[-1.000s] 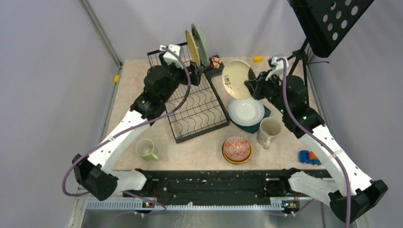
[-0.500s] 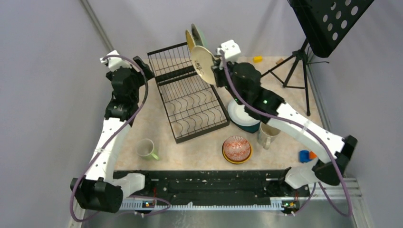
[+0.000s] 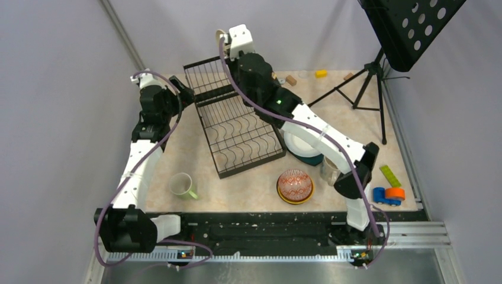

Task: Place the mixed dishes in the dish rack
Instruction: Insert the plate into the dish rack.

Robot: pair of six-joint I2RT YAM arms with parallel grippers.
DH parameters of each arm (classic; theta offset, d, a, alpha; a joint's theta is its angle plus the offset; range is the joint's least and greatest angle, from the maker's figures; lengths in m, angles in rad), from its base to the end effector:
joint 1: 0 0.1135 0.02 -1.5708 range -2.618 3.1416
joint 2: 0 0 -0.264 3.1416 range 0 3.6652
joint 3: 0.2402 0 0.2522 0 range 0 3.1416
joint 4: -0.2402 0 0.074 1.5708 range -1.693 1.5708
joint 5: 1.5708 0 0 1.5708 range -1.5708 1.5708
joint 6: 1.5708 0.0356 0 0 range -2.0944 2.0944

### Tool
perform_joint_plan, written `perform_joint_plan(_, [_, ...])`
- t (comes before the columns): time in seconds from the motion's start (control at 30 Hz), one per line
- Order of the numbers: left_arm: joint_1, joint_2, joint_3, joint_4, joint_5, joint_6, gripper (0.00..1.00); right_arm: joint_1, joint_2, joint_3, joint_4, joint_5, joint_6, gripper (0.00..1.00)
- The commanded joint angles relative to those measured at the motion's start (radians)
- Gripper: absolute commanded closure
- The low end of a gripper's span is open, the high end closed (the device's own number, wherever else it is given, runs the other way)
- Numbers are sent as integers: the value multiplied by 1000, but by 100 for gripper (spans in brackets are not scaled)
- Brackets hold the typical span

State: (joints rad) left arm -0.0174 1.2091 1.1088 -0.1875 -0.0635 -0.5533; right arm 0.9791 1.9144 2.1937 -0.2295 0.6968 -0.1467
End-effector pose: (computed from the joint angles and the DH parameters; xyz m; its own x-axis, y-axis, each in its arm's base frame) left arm 0.2813 -0.0026 0.3645 -0.2186 -0.5207 -0.8253 -0.1861 0.8525 -0.4886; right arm 0.2583 0.3434 0.4923 0.0683 -0.0994 -0.9927 -0.2719 0.9555 -0.1144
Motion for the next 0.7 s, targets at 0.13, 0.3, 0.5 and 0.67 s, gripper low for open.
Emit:
perform_joint_plan(0.13, [10, 10, -12, 58, 115, -23, 2, 22, 181, 226, 53, 118, -153, 100])
perform_joint_plan(0.3, [10, 16, -19, 75, 149, -22, 5, 21, 268, 267, 131, 160, -221, 100])
perform_joint_plan(0.5, [11, 8, -27, 78, 177, 1, 8, 14, 362, 345, 137, 148, -212, 100])
perform_joint_plan(0.67, [10, 0, -27, 73, 169, 6, 9, -20, 410, 411, 42, 147, -133, 100])
